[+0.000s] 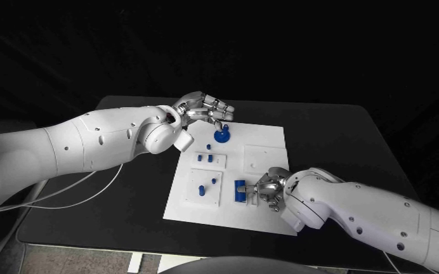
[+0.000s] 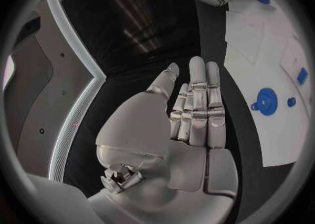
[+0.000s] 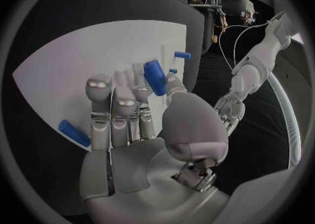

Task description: Assemble the parts on the task board

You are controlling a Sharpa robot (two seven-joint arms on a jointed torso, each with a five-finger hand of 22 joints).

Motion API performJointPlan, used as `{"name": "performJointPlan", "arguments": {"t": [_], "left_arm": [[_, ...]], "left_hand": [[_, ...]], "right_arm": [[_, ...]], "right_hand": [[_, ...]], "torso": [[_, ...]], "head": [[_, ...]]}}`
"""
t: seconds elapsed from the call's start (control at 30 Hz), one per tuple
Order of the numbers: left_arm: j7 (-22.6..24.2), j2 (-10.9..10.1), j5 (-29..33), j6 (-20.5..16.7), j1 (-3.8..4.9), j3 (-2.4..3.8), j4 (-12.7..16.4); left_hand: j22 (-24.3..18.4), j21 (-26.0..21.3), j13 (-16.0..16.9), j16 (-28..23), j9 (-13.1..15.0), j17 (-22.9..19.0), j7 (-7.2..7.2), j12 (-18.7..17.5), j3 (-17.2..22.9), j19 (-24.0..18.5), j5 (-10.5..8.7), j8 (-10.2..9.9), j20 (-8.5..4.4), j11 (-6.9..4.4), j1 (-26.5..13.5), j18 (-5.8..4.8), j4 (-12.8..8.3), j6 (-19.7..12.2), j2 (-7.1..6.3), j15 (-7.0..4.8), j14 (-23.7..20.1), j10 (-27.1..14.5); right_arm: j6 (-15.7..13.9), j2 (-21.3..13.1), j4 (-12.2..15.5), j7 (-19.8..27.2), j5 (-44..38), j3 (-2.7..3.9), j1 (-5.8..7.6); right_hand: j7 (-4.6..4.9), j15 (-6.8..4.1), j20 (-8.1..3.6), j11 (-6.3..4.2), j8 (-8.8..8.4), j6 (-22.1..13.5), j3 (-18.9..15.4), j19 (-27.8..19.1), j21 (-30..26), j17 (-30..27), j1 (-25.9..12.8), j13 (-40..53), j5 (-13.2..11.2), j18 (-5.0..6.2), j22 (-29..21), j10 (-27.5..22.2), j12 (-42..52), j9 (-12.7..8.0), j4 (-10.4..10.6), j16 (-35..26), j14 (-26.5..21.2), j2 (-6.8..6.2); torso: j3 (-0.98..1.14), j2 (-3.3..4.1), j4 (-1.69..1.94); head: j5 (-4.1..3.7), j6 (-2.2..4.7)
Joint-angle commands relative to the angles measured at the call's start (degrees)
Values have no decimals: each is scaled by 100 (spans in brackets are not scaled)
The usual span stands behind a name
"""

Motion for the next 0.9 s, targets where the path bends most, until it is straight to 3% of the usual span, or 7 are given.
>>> {"name": "performJointPlan", "arguments": {"t": [0.03, 0.17, 0.33, 0.37, 0.47, 0.6, 0.9], "left_arm": [[64, 4, 41, 72, 5, 4, 5], [71, 1, 41, 57, 5, 4, -16], [78, -4, 41, 50, 5, 4, -40], [79, -5, 41, 49, 5, 4, -44], [82, -9, 41, 47, 5, 4, -52], [83, -11, 41, 45, 5, 4, -60], [93, -20, 41, 32, 5, 3, -51]], "left_hand": [[-4, -15, -4, 34, 4, -8, 40, -17, -31, 22, -17, -14, 9, 1, 9, -3, -2, -10, 23, 2, -31, 14], [-4, -15, -4, 34, 4, -8, 40, -17, -31, 22, -17, -14, 9, 1, 9, -3, -2, -10, 23, 2, -31, 14], [-2, -15, -4, 33, 4, -9, 40, -17, -31, 18, -15, -14, 8, 0, 12, -3, -5, 2, 28, 1, -31, 18], [-2, -15, -4, 33, 4, -9, 40, -17, -31, 18, -15, -14, 8, 0, 12, -3, -5, 2, 28, 1, -31, 18], [-2, -15, -4, 33, 4, -9, 40, -17, -31, 18, -15, -14, 8, 0, 12, -3, -5, 2, 28, 1, -31, 18], [-2, -15, -4, 33, 4, -9, 40, -17, -31, 18, -15, -14, 8, 0, 12, -3, -5, 2, 28, 1, -31, 18], [-2, -15, -4, 33, 4, -9, 40, -17, -31, 18, -15, -14, 8, 0, 12, -3, -5, 2, 28, 1, -31, 18]], "right_arm": [[-85, -54, 28, 93, -175, -13, -15], [-237, -135, 123, 505, -237, -12, -15], [-708, -280, 258, 1263, -503, -11, -14], [-814, -313, 283, 1399, -584, -10, -14], [-1056, -394, 345, 1716, -785, -9, -14], [-1273, -500, 429, 2003, -1042, -7, -13], [-1437, -577, 475, 2467, -1699, -5, -13]], "right_hand": [[31, 13, -4, 13, -31, -152, -12, 300, 59, 20, 3, 31, 43, 20, 454, 17, 52, -12, -59, -19, 6, 11], [36, 17, 2, 17, -25, -169, -16, 302, 130, 42, 123, 106, 38, 43, 470, 40, 157, 0, -152, 6, 12, 38], [112, 45, 38, 59, -33, -360, 69, 309, 362, 109, 467, 308, 26, 92, 516, 99, 452, -9, -493, 80, 17, 137], [106, 45, 43, 55, -36, -315, 176, 311, 401, 121, 563, 360, -43, 87, 525, 123, 526, -8, -576, 95, 20, 178], [94, 34, 36, 45, -38, -248, 532, 307, 472, 137, 592, 410, -147, 100, 533, 145, 606, -18, -737, 114, 20, 124], [97, 38, 44, 44, -39, -259, 898, 300, 538, 150, 540, 435, -107, 113, 539, 148, 642, -27, -865, 134, 19, 57], [150, 51, 60, 65, -41, -388, 1882, 286, 634, 162, 545, 450, -343, 123, 554, 154, 668, -49, -1175, 159, 20, -16]], "torso": [[-1, -2, 3], [-1, -1, -1], [2, -2, -5], [1, -2, -5], [3, -2, -6], [4, -1, -12], [7, 3, -1]], "head": [[11, 20], [3, 25], [17, 56], [18, 56], [16, 72], [5, 83], [1, 94]]}}
